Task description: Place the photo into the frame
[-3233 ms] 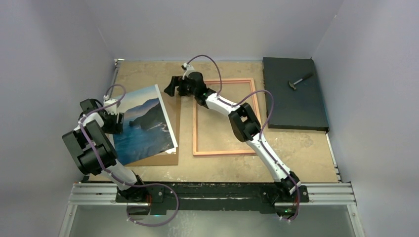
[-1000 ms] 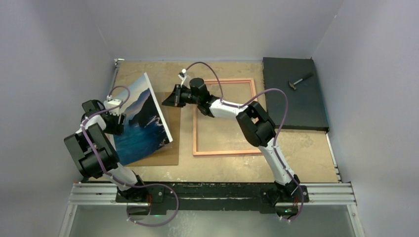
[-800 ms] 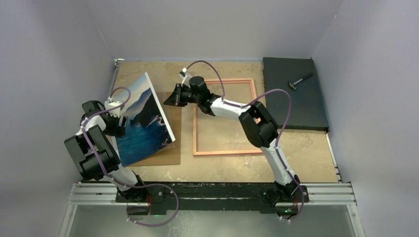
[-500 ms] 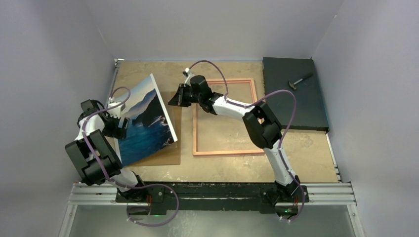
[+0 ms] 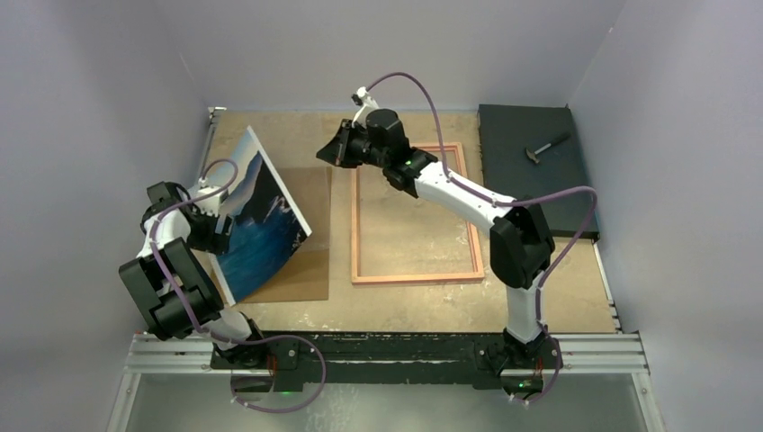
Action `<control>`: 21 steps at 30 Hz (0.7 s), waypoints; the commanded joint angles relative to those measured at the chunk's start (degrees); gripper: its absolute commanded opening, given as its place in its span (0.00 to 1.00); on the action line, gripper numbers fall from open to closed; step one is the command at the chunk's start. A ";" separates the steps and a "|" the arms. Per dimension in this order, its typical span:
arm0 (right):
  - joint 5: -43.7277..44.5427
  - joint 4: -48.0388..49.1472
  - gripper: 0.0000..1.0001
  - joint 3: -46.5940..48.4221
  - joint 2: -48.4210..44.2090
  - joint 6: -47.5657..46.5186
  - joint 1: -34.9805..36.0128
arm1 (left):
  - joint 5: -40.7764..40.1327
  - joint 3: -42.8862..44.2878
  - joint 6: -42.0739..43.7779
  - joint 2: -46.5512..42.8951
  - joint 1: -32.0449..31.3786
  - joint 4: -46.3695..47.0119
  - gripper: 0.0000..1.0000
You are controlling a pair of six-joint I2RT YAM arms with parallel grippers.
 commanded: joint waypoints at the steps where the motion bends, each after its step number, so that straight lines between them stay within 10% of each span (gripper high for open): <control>1: 4.63 -4.23 0.00 -0.38 -4.92 -3.76 -0.22 | -1.18 -2.55 0.90 1.31 -0.37 3.10 0.85; 21: 17.12 -21.00 0.00 4.61 -19.74 -12.52 -3.63 | -4.77 -9.35 -1.06 1.91 -7.25 8.51 0.74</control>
